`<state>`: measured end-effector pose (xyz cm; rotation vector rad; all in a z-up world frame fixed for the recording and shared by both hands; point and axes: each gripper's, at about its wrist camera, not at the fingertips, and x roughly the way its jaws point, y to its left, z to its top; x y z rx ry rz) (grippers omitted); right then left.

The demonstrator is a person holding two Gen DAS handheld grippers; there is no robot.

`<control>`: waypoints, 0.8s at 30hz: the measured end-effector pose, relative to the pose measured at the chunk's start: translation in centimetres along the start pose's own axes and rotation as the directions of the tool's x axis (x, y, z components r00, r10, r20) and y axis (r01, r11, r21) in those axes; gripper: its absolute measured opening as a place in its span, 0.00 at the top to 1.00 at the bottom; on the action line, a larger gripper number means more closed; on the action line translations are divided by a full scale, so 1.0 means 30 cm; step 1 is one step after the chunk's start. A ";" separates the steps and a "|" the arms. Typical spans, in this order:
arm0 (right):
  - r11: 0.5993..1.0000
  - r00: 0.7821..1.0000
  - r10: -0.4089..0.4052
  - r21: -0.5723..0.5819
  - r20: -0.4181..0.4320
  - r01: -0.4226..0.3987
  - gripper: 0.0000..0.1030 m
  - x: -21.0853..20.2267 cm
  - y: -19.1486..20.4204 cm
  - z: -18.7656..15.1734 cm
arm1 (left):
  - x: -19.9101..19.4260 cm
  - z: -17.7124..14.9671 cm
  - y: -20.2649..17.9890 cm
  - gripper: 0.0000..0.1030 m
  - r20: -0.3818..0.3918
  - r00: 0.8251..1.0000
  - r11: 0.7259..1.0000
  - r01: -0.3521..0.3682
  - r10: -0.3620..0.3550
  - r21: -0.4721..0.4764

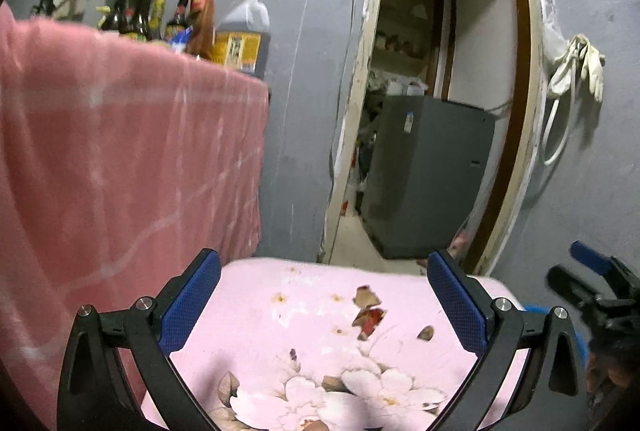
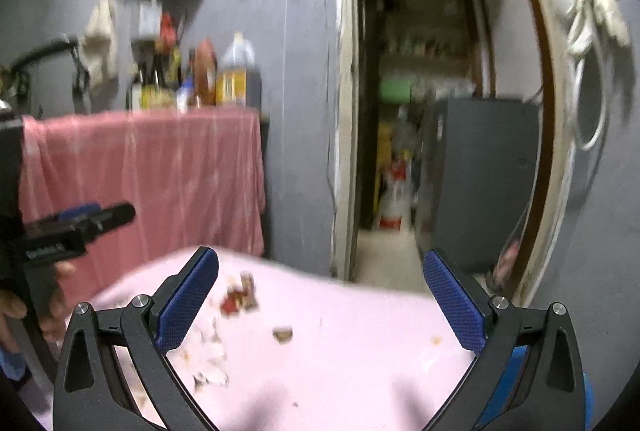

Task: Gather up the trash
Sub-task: 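Grasp the tan paper strip with the left tool while the right tool grasps a brown scrap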

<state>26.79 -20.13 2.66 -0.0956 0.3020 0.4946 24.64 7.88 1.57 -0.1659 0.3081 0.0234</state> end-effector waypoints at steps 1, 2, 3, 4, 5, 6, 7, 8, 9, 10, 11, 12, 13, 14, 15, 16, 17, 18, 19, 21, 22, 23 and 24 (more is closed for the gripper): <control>1.000 0.999 0.012 -0.001 -0.039 -0.012 0.00 0.029 0.003 -0.005 | 0.018 -0.007 0.008 0.02 -0.015 1.000 1.000 0.000 0.000 -0.002; 1.000 0.997 0.020 -0.004 -0.073 -0.020 0.00 0.058 0.005 -0.012 | 0.030 -0.011 0.013 0.02 -0.027 1.000 1.000 0.007 -0.007 -0.005; 1.000 0.995 0.025 -0.009 -0.097 -0.026 0.00 0.082 0.009 -0.018 | 0.045 -0.017 0.017 0.02 -0.042 0.999 1.000 0.013 -0.014 -0.006; 0.999 0.993 0.030 -0.019 -0.118 -0.032 0.00 0.102 0.012 -0.026 | 0.061 -0.022 0.021 0.02 -0.058 0.998 1.000 0.016 -0.016 -0.007; 0.999 0.990 0.031 -0.026 -0.135 -0.035 0.01 0.117 0.014 -0.033 | 0.072 -0.026 0.022 0.02 -0.067 0.998 1.000 0.019 -0.019 -0.007; 0.999 0.987 0.033 -0.037 -0.155 -0.039 0.03 0.136 0.018 -0.039 | 0.085 -0.030 0.024 0.02 -0.079 0.997 1.000 0.023 -0.023 -0.006; 0.998 0.984 0.038 -0.045 -0.175 -0.046 0.04 0.154 0.020 -0.046 | 0.101 -0.035 0.023 0.02 -0.095 0.995 1.000 0.026 -0.027 -0.004; 0.998 0.981 0.040 -0.048 -0.190 -0.050 0.07 0.166 0.019 -0.052 | 0.120 -0.040 0.023 0.02 -0.115 0.993 1.000 0.031 -0.031 -0.002; 0.997 0.976 0.046 -0.050 -0.215 -0.058 0.10 0.186 0.020 -0.060 | 0.136 -0.045 0.023 0.02 -0.135 0.990 0.999 0.037 -0.037 -0.003; 0.997 0.970 0.053 -0.048 -0.238 -0.066 0.12 0.203 0.019 -0.069 | 0.151 -0.047 0.025 0.02 -0.150 0.988 0.999 0.044 -0.045 -0.004; 0.996 0.961 0.065 -0.043 -0.269 -0.080 0.17 0.224 0.017 -0.081 | 0.168 -0.052 0.025 0.03 -0.169 0.984 0.999 0.053 -0.053 -0.005; 0.995 0.952 0.074 -0.042 -0.297 -0.091 0.20 0.242 0.015 -0.092 | 0.182 -0.055 0.025 0.03 -0.181 0.982 0.998 0.060 -0.060 -0.006; 0.994 0.944 0.079 -0.041 -0.321 -0.098 0.21 0.258 0.016 -0.105 | 0.198 -0.060 0.023 0.04 -0.200 0.977 0.997 0.071 -0.071 -0.006; 0.994 0.934 0.085 -0.039 -0.346 -0.105 0.24 0.273 0.014 -0.114 | 0.213 -0.060 0.022 0.08 -0.216 0.973 0.997 0.082 -0.082 -0.008; 0.993 0.923 0.091 -0.036 -0.373 -0.113 0.29 0.289 0.015 -0.124 | 0.229 -0.062 0.020 0.12 -0.238 0.967 0.995 0.096 -0.096 -0.012; 0.992 0.913 0.100 -0.033 -0.395 -0.123 0.31 0.302 0.016 -0.131 | 0.243 -0.064 0.019 0.19 -0.258 0.960 0.994 0.107 -0.108 -0.015; 0.990 0.906 0.111 -0.029 -0.409 -0.135 0.32 0.313 0.018 -0.135 | 0.259 -0.066 0.018 0.26 -0.282 0.952 0.992 0.122 -0.123 -0.020; 0.989 0.894 0.119 -0.029 -0.432 -0.146 0.33 0.326 0.023 -0.143 | 0.276 -0.063 0.018 0.28 -0.301 0.944 0.991 0.132 -0.134 -0.026; 0.988 0.888 0.120 -0.032 -0.444 -0.150 0.34 0.334 0.027 -0.147 | 0.293 -0.066 0.018 0.31 -0.323 0.935 0.989 0.143 -0.147 -0.035; 0.986 0.875 0.123 -0.041 -0.469 -0.160 0.38 0.352 0.039 -0.155 | 0.322 -0.060 0.016 0.36 -0.351 0.921 0.985 0.163 -0.171 -0.053; 0.985 0.867 0.123 -0.043 -0.482 -0.164 0.39 0.362 0.044 -0.161 | 0.335 -0.061 0.015 0.40 -0.369 0.912 0.984 0.170 -0.181 -0.061; 0.985 0.862 0.124 -0.043 -0.491 -0.167 0.44 0.371 0.046 -0.164 | 0.346 -0.063 0.014 0.44 -0.386 0.902 0.981 0.182 -0.194 -0.069; 0.984 0.854 0.127 -0.041 -0.504 -0.171 0.49 0.383 0.049 -0.171 | 0.358 -0.067 0.012 0.45 -0.403 0.892 0.978 0.193 -0.207 -0.077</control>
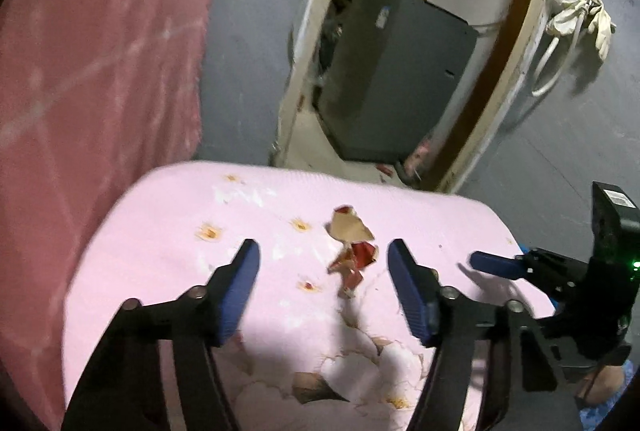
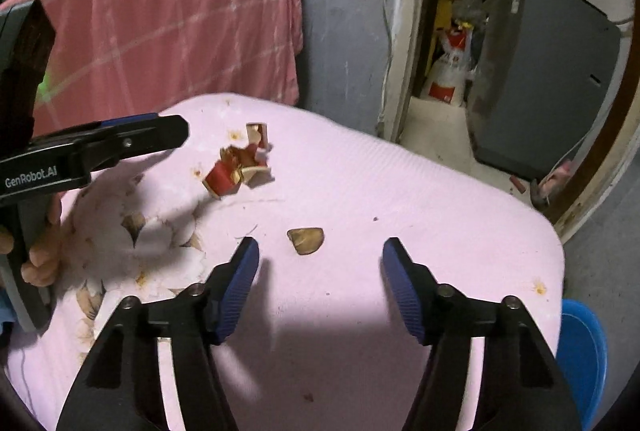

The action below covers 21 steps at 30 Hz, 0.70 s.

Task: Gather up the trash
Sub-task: 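Grasp the tan paper strip with the left tool while the right tool grasps a brown scrap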

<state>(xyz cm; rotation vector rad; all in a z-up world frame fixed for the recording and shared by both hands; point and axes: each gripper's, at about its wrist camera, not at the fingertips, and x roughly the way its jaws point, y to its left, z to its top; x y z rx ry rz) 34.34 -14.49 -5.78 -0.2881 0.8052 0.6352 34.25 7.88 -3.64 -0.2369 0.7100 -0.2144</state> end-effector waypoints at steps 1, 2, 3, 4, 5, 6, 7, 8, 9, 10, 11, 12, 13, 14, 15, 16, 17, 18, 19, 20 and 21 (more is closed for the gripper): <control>1.000 1.000 0.006 0.001 -0.008 -0.006 0.50 0.008 0.000 0.001 | 0.005 -0.001 -0.002 0.46 -0.013 1.000 1.000 0.005 -0.005 -0.002; 1.000 1.000 0.013 0.003 -0.012 -0.013 0.50 0.015 -0.004 0.004 | 0.016 -0.001 -0.002 0.46 -0.031 0.999 1.000 0.012 -0.012 -0.005; 1.000 1.000 0.023 0.008 -0.018 -0.022 0.50 0.023 -0.006 0.004 | 0.028 0.001 -0.004 0.46 -0.049 0.999 1.000 0.020 -0.020 -0.007; 0.999 0.999 0.032 0.016 -0.023 -0.032 0.50 0.032 -0.010 0.005 | 0.040 0.004 -0.005 0.46 -0.068 0.997 0.999 0.031 -0.032 -0.009; 0.999 0.999 0.039 0.023 -0.026 -0.038 0.50 0.033 -0.016 0.007 | 0.050 0.005 -0.007 0.47 -0.082 0.996 0.999 0.037 -0.037 -0.011; 0.998 0.998 0.050 0.035 -0.029 -0.049 0.50 0.040 -0.024 0.007 | 0.061 0.006 -0.010 0.49 -0.095 0.995 0.999 0.037 -0.038 -0.012; 0.998 0.998 0.054 0.045 -0.031 -0.053 0.50 0.047 -0.030 0.009 | 0.076 0.008 -0.012 0.53 -0.115 0.993 0.999 0.034 -0.035 -0.012; 0.997 0.998 0.058 0.052 -0.034 -0.056 0.50 0.050 -0.035 0.010 | 0.087 0.009 -0.015 0.55 -0.128 0.991 0.999 0.032 -0.034 -0.013; 0.997 0.997 0.062 0.058 -0.038 -0.059 0.50 0.055 -0.038 0.011 | 0.101 0.012 -0.016 0.56 -0.144 0.989 0.999 0.037 -0.039 -0.014; 0.997 0.997 0.061 0.058 -0.042 -0.059 0.50 0.061 -0.036 0.014 | 0.107 0.012 -0.019 0.60 -0.152 0.988 0.999 0.040 -0.042 -0.015; 0.997 0.997 0.057 0.051 -0.044 -0.054 0.51 0.064 -0.031 0.015 | 0.116 0.017 -0.020 0.66 -0.159 0.986 0.999 0.042 -0.044 -0.015; 0.998 0.998 0.052 0.042 -0.046 -0.050 0.56 0.065 -0.023 0.016 | 0.123 0.018 -0.025 0.68 -0.166 0.985 0.999 0.043 -0.045 -0.014; 0.998 0.997 0.052 0.034 -0.049 -0.051 0.59 0.066 -0.018 0.016 | 0.128 0.018 -0.028 0.73 -0.173 0.984 0.999 0.047 -0.048 -0.012; 0.998 0.997 0.053 0.029 -0.051 -0.052 0.64 0.068 -0.016 0.015 | 0.131 0.019 -0.030 0.79 -0.177 0.983 0.999 0.049 -0.050 -0.010; 0.998 0.997 0.056 0.025 -0.053 -0.055 0.68 0.068 -0.013 0.014 | 0.134 0.018 -0.032 0.82 -0.183 0.982 0.999 0.051 -0.052 -0.007; 0.998 0.997 0.059 0.026 -0.054 -0.058 0.70 0.070 -0.013 0.015 | 0.136 0.019 -0.032 0.84 -0.186 0.981 0.999 0.051 -0.052 -0.005; 0.998 0.997 0.064 0.029 -0.054 -0.062 0.74 0.069 -0.015 0.013 | 0.134 0.017 -0.028 0.85 -0.185 0.981 0.999 0.054 -0.054 -0.006; 0.997 0.996 0.069 0.032 -0.053 -0.067 0.80 0.069 -0.017 0.013 | 0.131 0.016 -0.028 0.86 -0.182 0.981 0.998 0.058 -0.059 -0.007; 0.997 0.996 0.075 0.034 -0.052 -0.073 0.81 0.069 -0.019 0.013 | 0.128 0.010 -0.032 0.87 -0.179 0.982 0.998 0.059 -0.060 -0.008; 0.997 0.996 0.076 0.035 -0.051 -0.075 0.81 0.070 -0.023 0.014 | 0.125 0.007 -0.031 0.87 -0.176 0.982 0.998 0.061 -0.062 -0.009; 0.997 0.996 0.077 0.035 -0.050 -0.075 0.81 0.070 -0.022 0.015 | 0.123 0.005 -0.029 0.88 -0.173 0.983 0.998 0.062 -0.063 -0.010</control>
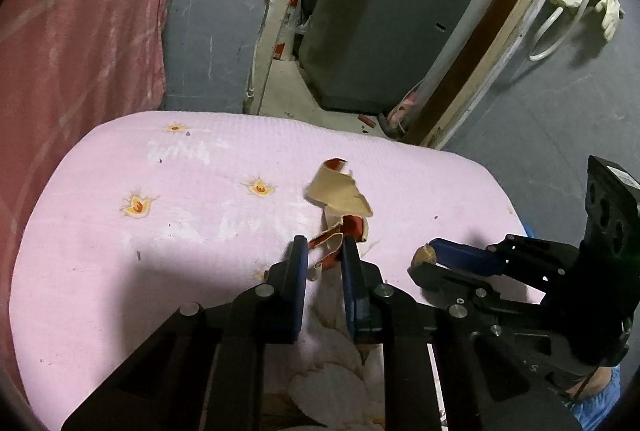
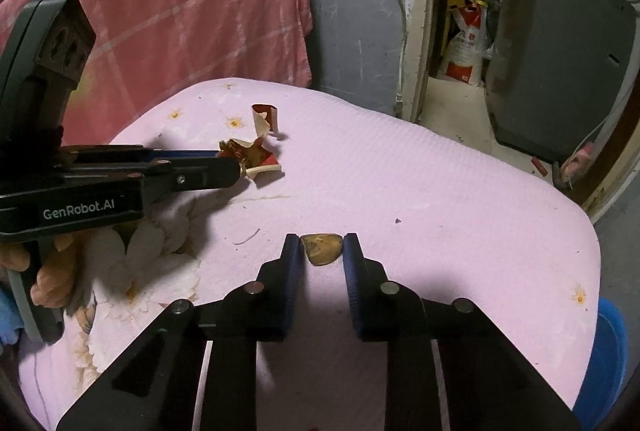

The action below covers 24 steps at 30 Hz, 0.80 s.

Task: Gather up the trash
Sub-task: 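Grasp the tan paper strip with the left tool while the right tool grasps a brown scrap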

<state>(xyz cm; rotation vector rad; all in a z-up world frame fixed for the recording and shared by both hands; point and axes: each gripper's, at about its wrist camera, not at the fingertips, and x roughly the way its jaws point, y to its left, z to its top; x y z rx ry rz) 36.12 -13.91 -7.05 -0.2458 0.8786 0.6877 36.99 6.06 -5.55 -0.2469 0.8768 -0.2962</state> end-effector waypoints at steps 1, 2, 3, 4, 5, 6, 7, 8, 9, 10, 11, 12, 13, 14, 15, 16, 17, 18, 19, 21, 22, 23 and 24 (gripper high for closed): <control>1.000 1.000 0.000 -0.001 0.001 0.000 0.81 0.000 0.001 0.001 | -0.005 -0.002 0.000 0.88 0.005 1.000 1.000 -0.001 0.001 -0.001; 1.000 1.000 0.000 -0.001 0.002 0.000 0.81 -0.001 0.001 0.001 | -0.001 0.001 0.002 0.88 0.008 1.000 1.000 -0.002 0.002 -0.001; 1.000 1.000 0.000 -0.001 0.005 0.000 0.81 -0.002 -0.001 0.001 | -0.004 0.001 0.001 0.88 0.017 1.000 1.000 -0.002 0.003 -0.001; 1.000 1.000 0.000 0.001 0.010 0.000 0.81 -0.005 -0.003 0.001 | -0.006 0.000 -0.001 0.88 0.025 1.000 1.000 -0.005 0.005 -0.001; 1.000 1.000 -0.001 0.004 0.017 0.001 0.81 -0.009 -0.004 0.001 | -0.017 -0.002 -0.002 0.88 0.039 0.999 1.000 -0.006 0.006 -0.002; 1.000 1.000 -0.004 0.009 0.029 0.004 0.81 -0.016 -0.006 0.000 | -0.030 -0.005 -0.004 0.88 0.055 0.998 1.000 -0.008 0.009 -0.005; 1.000 0.999 -0.007 0.013 0.045 0.007 0.81 -0.025 -0.007 0.001 | -0.044 -0.009 -0.006 0.88 0.073 0.997 1.000 -0.013 0.014 -0.008; 1.000 0.998 -0.011 0.018 0.068 0.010 0.81 -0.040 -0.009 0.000 | -0.056 -0.010 -0.011 0.88 0.087 0.996 1.000 -0.014 0.014 -0.010; 1.000 0.995 -0.018 0.021 0.096 0.016 0.81 -0.059 -0.010 -0.002 | -0.070 -0.015 -0.018 0.88 0.106 0.994 1.000 -0.012 0.013 -0.013; 0.999 0.992 -0.027 0.024 0.123 0.024 0.81 -0.079 -0.012 -0.008 | -0.088 -0.020 -0.025 0.88 0.129 0.992 1.000 -0.012 0.014 -0.016; 0.999 0.988 -0.035 0.025 0.149 0.031 0.81 -0.095 -0.011 -0.008 | -0.105 -0.026 -0.033 0.88 0.151 0.988 1.000 -0.015 0.018 -0.018; 0.999 0.979 -0.052 0.025 0.197 0.048 0.81 -0.128 -0.007 -0.014 | -0.121 -0.031 -0.042 0.88 0.175 0.984 1.000 -0.022 0.025 -0.020; 0.998 0.969 -0.066 0.024 0.238 0.062 0.81 -0.155 -0.001 -0.019 | -0.142 -0.041 -0.055 0.88 0.211 0.977 0.999 -0.037 0.041 -0.024; 0.997 0.958 -0.079 0.023 0.277 0.075 0.81 -0.177 0.004 -0.022 | -0.161 -0.049 -0.064 0.88 0.241 0.969 0.999 -0.045 0.050 -0.026; 0.995 0.934 -0.097 0.021 0.343 0.096 0.81 -0.224 0.015 -0.037 | -0.186 -0.059 -0.084 0.88 0.275 0.960 0.998 -0.049 0.054 -0.025; 0.994 0.917 -0.111 0.023 0.382 0.111 0.81 -0.254 0.020 -0.048 | -0.205 -0.067 -0.103 0.88 0.301 0.952 0.998 -0.056 0.060 -0.022; 0.992 0.904 -0.124 0.026 0.409 0.124 0.81 -0.277 0.025 -0.055 | -0.220 -0.073 -0.119 0.88 0.322 0.945 0.998 -0.061 0.062 -0.014; 0.990 0.885 -0.138 0.032 0.445 0.138 0.81 -0.312 0.031 -0.071 | -0.237 -0.079 -0.139 0.88 0.345 0.936 0.998 -0.068 0.064 -0.001; 0.989 0.873 -0.146 0.037 0.466 0.146 0.81 -0.336 0.035 -0.081 | -0.259 -0.086 -0.170 0.88 0.375 0.925 0.997 -0.076 0.063 0.018; 0.986 0.846 -0.161 0.048 0.508 0.159 0.81 -0.384 0.035 -0.094 | -0.291 -0.099 -0.220 0.88 0.414 0.908 0.995 -0.087 0.058 0.051; 0.985 0.830 -0.170 0.056 0.532 0.166 0.81 -0.412 0.033 -0.102 | -0.303 -0.103 -0.244 0.88 0.432 0.900 0.993 -0.093 0.055 0.067; 0.983 0.815 -0.179 0.065 0.551 0.173 0.81 -0.438 0.030 -0.109 | -0.315 -0.106 -0.272 0.88 0.450 0.892 0.991 -0.100 0.052 0.084; 0.981 0.801 -0.189 0.075 0.568 0.178 0.81 -0.467 0.029 -0.117 | -0.327 -0.110 -0.301 0.88 0.466 0.883 0.989 -0.108 0.050 0.100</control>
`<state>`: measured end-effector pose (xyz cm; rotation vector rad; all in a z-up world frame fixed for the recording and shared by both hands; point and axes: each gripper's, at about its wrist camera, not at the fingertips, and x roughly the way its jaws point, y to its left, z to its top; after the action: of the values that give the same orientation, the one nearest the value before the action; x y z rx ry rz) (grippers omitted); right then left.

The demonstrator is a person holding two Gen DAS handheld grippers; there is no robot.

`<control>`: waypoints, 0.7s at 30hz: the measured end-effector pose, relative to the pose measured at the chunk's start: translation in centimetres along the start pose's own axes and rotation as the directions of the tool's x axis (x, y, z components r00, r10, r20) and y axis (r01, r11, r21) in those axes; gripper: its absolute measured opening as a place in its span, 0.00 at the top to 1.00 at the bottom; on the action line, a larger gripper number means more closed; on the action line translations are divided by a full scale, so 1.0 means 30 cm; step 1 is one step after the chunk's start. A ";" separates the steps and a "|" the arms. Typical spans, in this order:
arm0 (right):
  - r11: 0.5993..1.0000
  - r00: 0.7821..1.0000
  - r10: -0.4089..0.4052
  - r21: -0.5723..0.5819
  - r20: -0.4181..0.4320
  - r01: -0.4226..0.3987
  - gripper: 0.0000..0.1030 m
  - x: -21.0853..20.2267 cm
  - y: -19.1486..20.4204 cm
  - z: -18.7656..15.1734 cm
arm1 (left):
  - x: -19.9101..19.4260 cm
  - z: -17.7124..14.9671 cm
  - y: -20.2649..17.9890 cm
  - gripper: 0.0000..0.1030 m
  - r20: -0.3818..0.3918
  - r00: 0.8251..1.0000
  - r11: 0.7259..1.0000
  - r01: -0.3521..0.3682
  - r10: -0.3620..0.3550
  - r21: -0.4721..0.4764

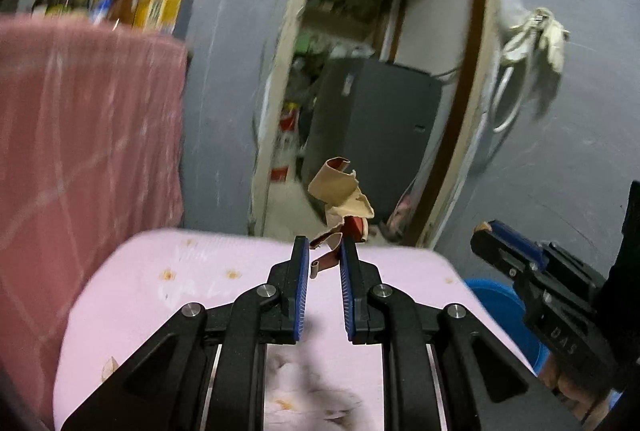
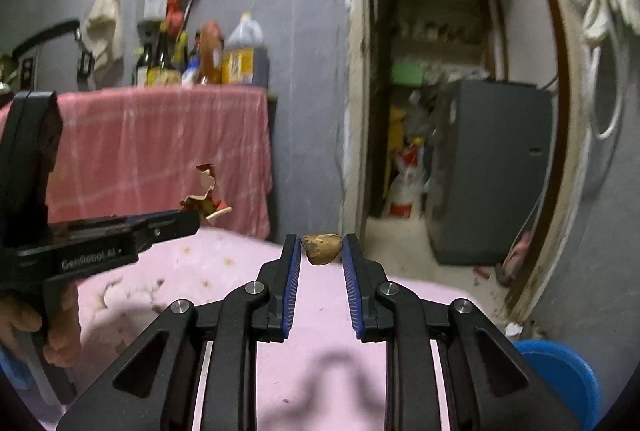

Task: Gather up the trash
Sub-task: 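Grasp the tan paper strip with the left tool while the right tool grasps a brown scrap, then carry both items over the blue basin and open both tools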

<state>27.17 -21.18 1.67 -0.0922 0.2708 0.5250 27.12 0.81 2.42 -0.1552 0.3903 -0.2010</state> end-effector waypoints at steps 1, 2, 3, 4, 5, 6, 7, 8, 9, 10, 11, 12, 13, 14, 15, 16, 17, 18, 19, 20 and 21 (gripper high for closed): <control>1.000 1.000 -0.006 0.006 0.015 0.006 0.81 -0.018 -0.012 0.008 | -0.008 0.005 -0.022 0.88 0.013 1.000 1.000 0.001 -0.001 0.011; 1.000 0.999 -0.017 0.017 0.040 0.017 0.81 -0.045 -0.026 0.019 | -0.012 0.009 -0.039 0.88 0.020 1.000 1.000 0.009 -0.009 0.016; 0.999 0.998 -0.030 0.026 0.059 0.028 0.81 -0.069 -0.037 0.030 | -0.014 0.011 -0.056 0.88 0.024 1.000 1.000 0.015 -0.015 0.019; 0.999 0.997 -0.040 0.031 0.072 0.037 0.81 -0.088 -0.047 0.033 | -0.017 0.012 -0.071 0.88 0.032 0.999 1.000 0.018 -0.019 0.022; 0.998 0.995 -0.050 0.037 0.088 0.047 0.81 -0.111 -0.061 0.040 | -0.021 0.018 -0.088 0.88 0.041 0.999 0.999 0.024 -0.025 0.028; 0.997 0.993 -0.062 0.045 0.102 0.057 0.81 -0.131 -0.075 0.047 | -0.019 0.021 -0.103 0.88 0.048 0.998 0.999 0.026 -0.027 0.033; 0.996 0.990 -0.077 0.052 0.118 0.071 0.81 -0.155 -0.090 0.054 | -0.024 0.024 -0.118 0.88 0.058 0.998 0.999 0.030 -0.032 0.039; 0.995 0.988 -0.087 0.058 0.129 0.081 0.81 -0.173 -0.100 0.057 | -0.034 0.028 -0.139 0.88 0.066 0.997 0.998 0.036 -0.039 0.045; 0.994 0.985 -0.100 0.066 0.142 0.091 0.81 -0.193 -0.114 0.059 | -0.041 0.029 -0.162 0.88 0.075 0.996 0.998 0.043 -0.046 0.051; 0.992 0.982 -0.111 0.075 0.152 0.100 0.81 -0.215 -0.130 0.055 | -0.045 0.029 -0.181 0.88 0.082 0.995 0.997 0.050 -0.054 0.055; 0.990 0.980 -0.121 0.085 0.159 0.109 0.81 -0.233 -0.144 0.053 | -0.045 0.031 -0.193 0.88 0.085 0.994 0.997 0.059 -0.064 0.056; 0.989 0.978 -0.131 0.093 0.164 0.117 0.81 -0.248 -0.157 0.050 | -0.040 0.035 -0.210 0.88 0.086 0.994 0.996 0.070 -0.074 0.054; 0.987 0.976 -0.141 0.098 0.167 0.126 0.81 -0.257 -0.167 0.048 | -0.034 0.036 -0.233 0.88 0.086 0.993 0.995 0.082 -0.086 0.052; 0.985 0.973 -0.154 0.101 0.173 0.138 0.81 -0.273 -0.180 0.046 | -0.034 0.035 -0.250 0.88 0.085 0.992 0.994 0.092 -0.096 0.054; 0.984 0.970 -0.166 0.101 0.177 0.150 0.81 -0.285 -0.189 0.043 | -0.033 0.033 -0.272 0.88 0.084 0.991 0.993 0.100 -0.105 0.057; 0.982 0.968 -0.175 0.101 0.181 0.159 0.81 -0.298 -0.199 0.041 | -0.027 0.031 -0.296 0.88 0.084 0.990 0.992 0.110 -0.115 0.062; 0.981 0.965 -0.184 0.100 0.186 0.167 0.81 -0.307 -0.208 0.038 | -0.023 0.030 -0.310 0.88 0.083 0.989 0.991 0.115 -0.120 0.064; 0.979 0.962 -0.193 0.097 0.194 0.177 0.81 -0.321 -0.220 0.033 | -0.018 0.027 -0.328 0.88 0.081 0.988 0.990 0.123 -0.128 0.064; 0.978 0.958 -0.203 0.095 0.201 0.187 0.81 -0.335 -0.233 0.028 | -0.011 0.024 -0.344 0.88 0.080 0.988 0.989 0.131 -0.135 0.062; 0.976 0.956 -0.211 0.094 0.204 0.195 0.81 -0.346 -0.248 0.026 | -0.008 0.021 -0.358 0.88 0.078 0.987 0.989 0.136 -0.141 0.061; 0.974 0.953 -0.222 0.094 0.207 0.206 0.81 -0.358 -0.263 0.020 | 0.000 0.018 -0.375 0.88 0.075 0.986 0.988 0.142 -0.147 0.059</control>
<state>22.38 -33.05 5.39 0.0060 0.0643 0.3051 25.48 -10.04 5.02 -0.1382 0.2943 -0.3472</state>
